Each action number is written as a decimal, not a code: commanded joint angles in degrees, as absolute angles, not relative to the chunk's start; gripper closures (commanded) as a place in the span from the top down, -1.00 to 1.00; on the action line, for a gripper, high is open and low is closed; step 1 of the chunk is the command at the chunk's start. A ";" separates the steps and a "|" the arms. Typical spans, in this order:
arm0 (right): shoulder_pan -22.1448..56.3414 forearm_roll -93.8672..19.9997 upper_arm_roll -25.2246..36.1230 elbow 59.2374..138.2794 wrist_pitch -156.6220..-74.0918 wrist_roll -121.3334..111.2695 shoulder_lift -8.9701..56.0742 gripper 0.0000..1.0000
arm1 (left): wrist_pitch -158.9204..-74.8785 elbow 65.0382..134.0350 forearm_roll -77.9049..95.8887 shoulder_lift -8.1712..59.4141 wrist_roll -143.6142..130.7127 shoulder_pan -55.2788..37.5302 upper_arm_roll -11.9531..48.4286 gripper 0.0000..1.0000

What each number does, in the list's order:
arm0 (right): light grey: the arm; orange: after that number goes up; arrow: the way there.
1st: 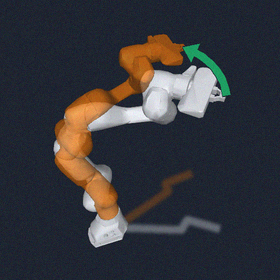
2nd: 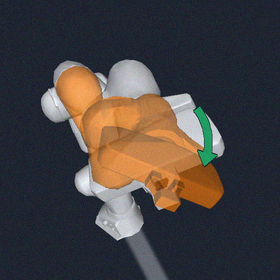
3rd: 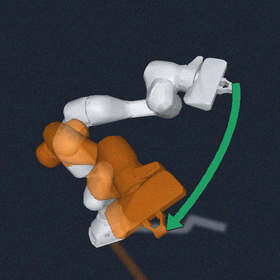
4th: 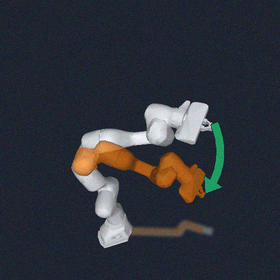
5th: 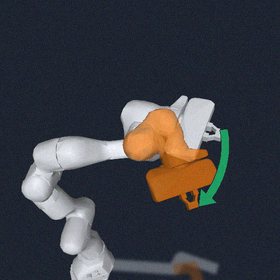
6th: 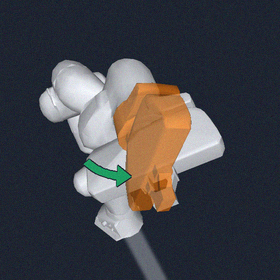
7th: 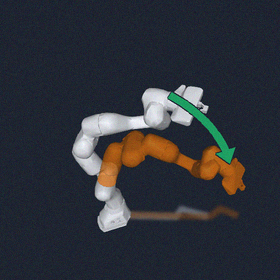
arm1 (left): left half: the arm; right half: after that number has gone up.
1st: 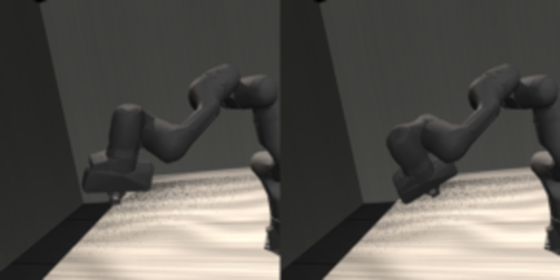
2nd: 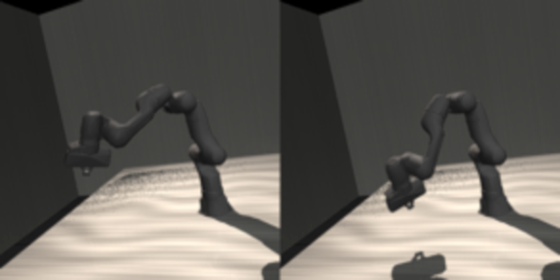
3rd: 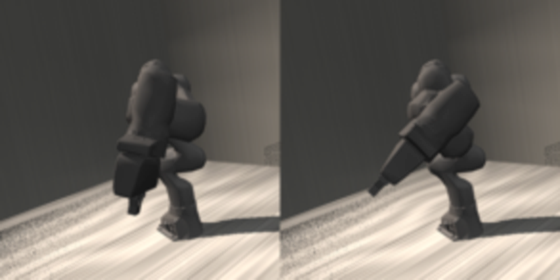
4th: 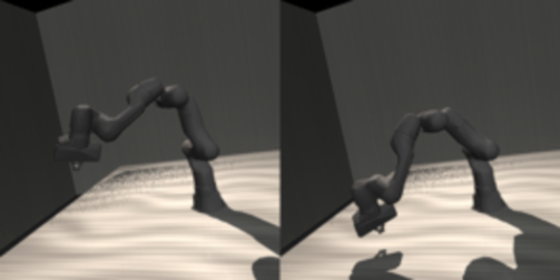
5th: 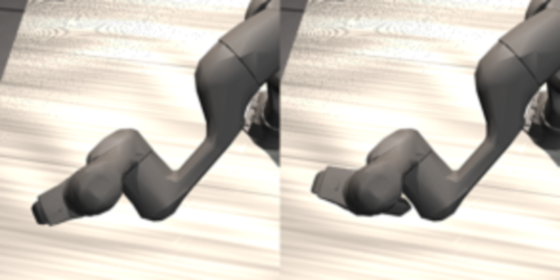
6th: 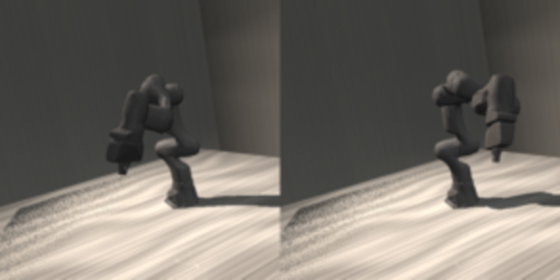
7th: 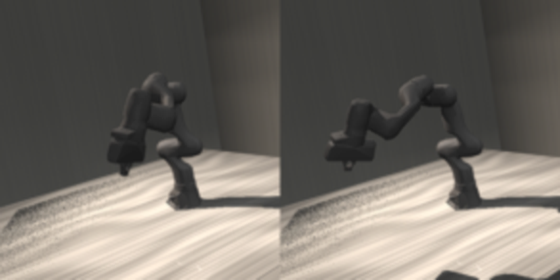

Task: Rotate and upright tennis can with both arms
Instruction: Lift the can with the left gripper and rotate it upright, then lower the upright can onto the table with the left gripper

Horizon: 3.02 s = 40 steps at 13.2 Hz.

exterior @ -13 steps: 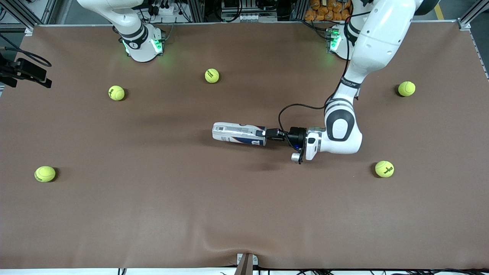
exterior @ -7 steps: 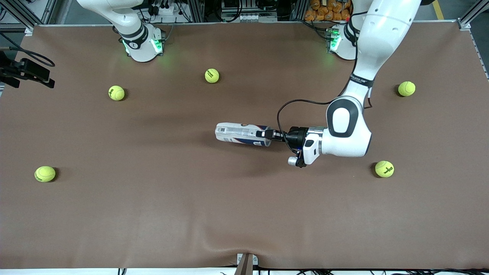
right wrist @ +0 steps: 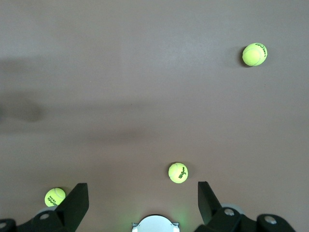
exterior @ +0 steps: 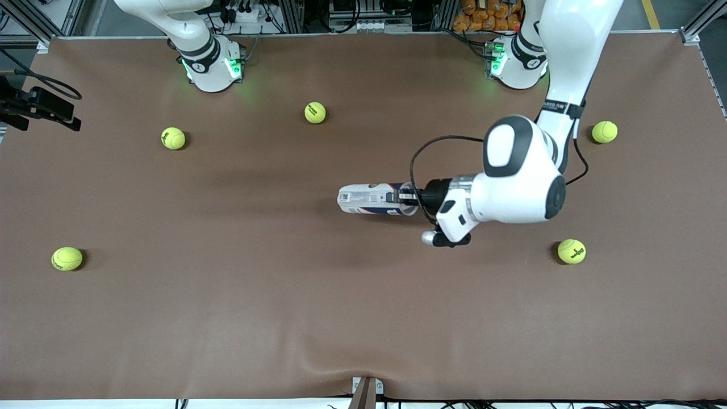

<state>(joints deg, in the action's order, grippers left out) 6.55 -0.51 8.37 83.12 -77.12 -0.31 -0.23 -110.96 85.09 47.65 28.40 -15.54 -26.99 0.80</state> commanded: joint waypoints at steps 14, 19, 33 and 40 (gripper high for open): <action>6.68 0.70 8.61 83.50 -77.43 0.09 -0.70 1.00 | -107.75 79.72 1.76 30.41 -66.79 -48.25 0.26 -1.00; 6.77 0.70 8.61 83.50 -77.34 0.09 -0.53 1.00 | -110.03 79.45 1.85 33.04 -70.31 -49.92 0.26 -1.00; 7.03 0.70 8.61 83.50 -77.34 0.09 -0.44 1.00 | -112.23 79.54 1.85 34.72 -71.10 -50.80 0.09 -0.35; 7.03 0.70 8.61 83.50 -77.34 0.09 -0.44 1.00 | -111.54 79.54 1.93 32.08 -71.46 -50.71 0.17 0.75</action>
